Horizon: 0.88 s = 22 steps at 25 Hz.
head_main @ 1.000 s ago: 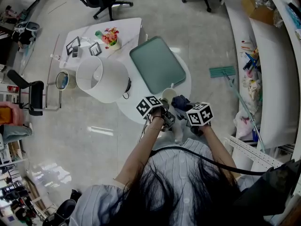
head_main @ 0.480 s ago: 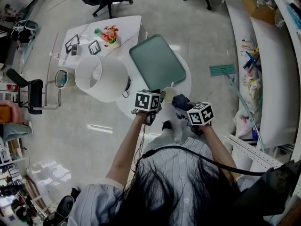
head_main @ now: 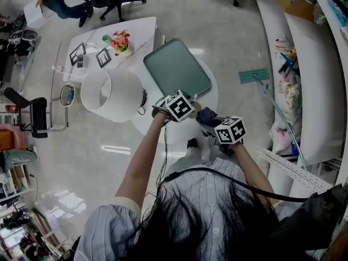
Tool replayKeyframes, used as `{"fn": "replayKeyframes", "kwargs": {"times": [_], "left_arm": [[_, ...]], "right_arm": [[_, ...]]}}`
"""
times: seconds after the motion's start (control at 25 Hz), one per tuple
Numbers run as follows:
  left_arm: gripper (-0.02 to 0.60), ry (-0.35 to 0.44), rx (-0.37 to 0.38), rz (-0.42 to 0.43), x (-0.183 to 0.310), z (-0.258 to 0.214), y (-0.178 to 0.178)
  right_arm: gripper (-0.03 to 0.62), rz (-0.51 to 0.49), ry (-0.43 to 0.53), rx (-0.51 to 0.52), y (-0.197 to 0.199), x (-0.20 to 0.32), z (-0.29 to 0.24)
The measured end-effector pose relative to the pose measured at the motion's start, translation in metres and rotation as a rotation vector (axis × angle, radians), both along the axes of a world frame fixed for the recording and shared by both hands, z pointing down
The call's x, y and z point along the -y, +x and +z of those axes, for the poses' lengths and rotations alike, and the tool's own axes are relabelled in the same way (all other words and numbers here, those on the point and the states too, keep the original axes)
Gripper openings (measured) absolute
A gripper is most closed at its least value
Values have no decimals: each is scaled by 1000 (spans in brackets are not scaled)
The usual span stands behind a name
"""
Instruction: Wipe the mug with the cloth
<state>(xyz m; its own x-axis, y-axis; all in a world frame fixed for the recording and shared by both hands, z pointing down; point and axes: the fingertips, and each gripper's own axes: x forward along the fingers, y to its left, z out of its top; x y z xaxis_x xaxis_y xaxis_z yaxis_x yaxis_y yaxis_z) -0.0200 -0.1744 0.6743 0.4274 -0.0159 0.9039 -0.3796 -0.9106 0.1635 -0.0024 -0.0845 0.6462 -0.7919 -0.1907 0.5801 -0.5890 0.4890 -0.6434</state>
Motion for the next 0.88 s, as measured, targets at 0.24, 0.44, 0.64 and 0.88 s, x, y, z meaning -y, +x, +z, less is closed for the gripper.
{"fn": "replayKeyframes", "kwargs": {"times": [0.24,0.44,0.64,0.88], "left_arm": [[59,20,28,-119,0,18,-10],[54,1,10,-327,-1,20,-19],[52,-26,-5,-624,-1,19,-37],[53,-97,-74,-953,-3,12,-50]], "right_arm": [[80,12,-10,2,1,-1,2],[80,8,-15,-1,1,-2,3],[80,-6,-13,-4,-3,-2,2],[80,-30,-9,-4,-8,-5,1]]}}
